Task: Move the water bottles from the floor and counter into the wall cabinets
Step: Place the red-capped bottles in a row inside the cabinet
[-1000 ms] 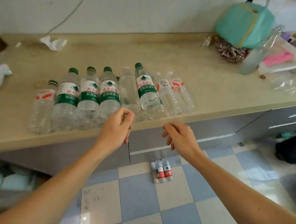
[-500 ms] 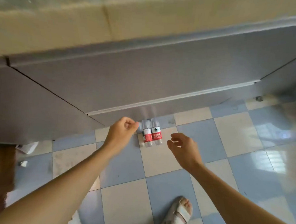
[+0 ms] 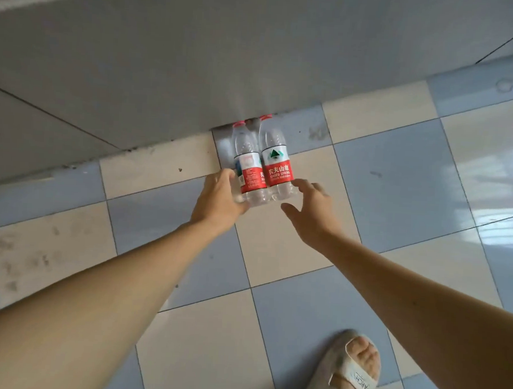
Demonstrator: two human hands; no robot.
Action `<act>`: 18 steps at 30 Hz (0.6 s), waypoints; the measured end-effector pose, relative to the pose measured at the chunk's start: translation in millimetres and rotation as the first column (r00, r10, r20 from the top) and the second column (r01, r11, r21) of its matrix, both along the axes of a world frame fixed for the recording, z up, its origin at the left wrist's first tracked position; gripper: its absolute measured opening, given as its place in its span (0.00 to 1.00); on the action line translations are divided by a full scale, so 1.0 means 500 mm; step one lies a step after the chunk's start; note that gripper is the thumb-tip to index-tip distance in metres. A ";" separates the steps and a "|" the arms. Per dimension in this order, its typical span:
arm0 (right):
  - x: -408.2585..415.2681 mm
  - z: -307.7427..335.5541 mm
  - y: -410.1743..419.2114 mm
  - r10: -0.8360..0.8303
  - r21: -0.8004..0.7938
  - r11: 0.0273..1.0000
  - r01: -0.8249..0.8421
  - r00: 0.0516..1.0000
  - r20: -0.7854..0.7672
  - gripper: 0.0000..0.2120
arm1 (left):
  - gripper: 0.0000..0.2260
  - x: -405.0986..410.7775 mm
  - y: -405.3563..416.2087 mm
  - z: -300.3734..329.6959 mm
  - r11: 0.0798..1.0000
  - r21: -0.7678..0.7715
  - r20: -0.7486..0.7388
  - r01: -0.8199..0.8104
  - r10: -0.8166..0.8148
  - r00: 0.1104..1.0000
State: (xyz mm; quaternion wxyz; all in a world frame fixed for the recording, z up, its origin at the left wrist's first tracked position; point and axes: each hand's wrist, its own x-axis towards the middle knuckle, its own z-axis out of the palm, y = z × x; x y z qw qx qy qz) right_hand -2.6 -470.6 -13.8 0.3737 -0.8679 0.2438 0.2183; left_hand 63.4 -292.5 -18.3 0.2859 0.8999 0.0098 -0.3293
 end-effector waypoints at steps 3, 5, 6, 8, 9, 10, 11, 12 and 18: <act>0.021 -0.090 0.017 -0.006 0.012 1.000 0.006 0.999 0.031 0.31 | 0.36 0.012 -0.002 -0.087 0.999 -0.012 0.022 -0.038 0.038 0.999; 0.043 -0.136 0.020 -0.022 -0.004 1.000 0.022 0.998 0.059 0.31 | 0.38 0.026 -0.011 -0.132 0.995 -0.042 0.045 -0.088 0.090 0.995; 0.054 -0.155 0.021 -0.033 -0.010 0.999 0.034 0.996 0.078 0.30 | 0.37 0.033 -0.016 -0.152 0.992 -0.066 0.061 -0.112 0.116 0.991; 0.072 -0.187 0.018 -0.050 -0.022 0.998 0.052 0.992 0.112 0.27 | 0.33 0.046 -0.028 -0.185 0.976 -0.136 0.094 -0.169 0.183 0.979; 0.077 -0.200 0.016 -0.054 -0.026 0.998 0.058 0.991 0.121 0.27 | 0.31 0.049 -0.033 -0.198 0.965 -0.174 0.099 -0.197 0.216 0.971; 0.080 -0.212 0.013 -0.060 -0.029 0.997 0.065 0.990 0.124 0.26 | 0.30 0.050 -0.037 -0.208 0.954 -0.207 0.092 -0.217 0.239 0.967; 0.081 -0.220 0.010 -0.067 -0.029 0.997 0.072 0.990 0.124 0.27 | 0.30 0.048 -0.041 -0.215 0.946 -0.231 0.076 -0.227 0.251 0.965; 0.081 -0.225 0.009 -0.077 -0.021 0.997 0.080 0.989 0.122 0.27 | 0.30 0.045 -0.043 -0.221 0.939 -0.252 0.055 -0.234 0.255 0.965; 0.036 -0.220 0.026 -0.153 0.046 0.988 0.150 0.985 0.085 0.29 | 0.35 0.011 -0.038 -0.225 0.893 -0.323 -0.080 -0.313 0.304 0.949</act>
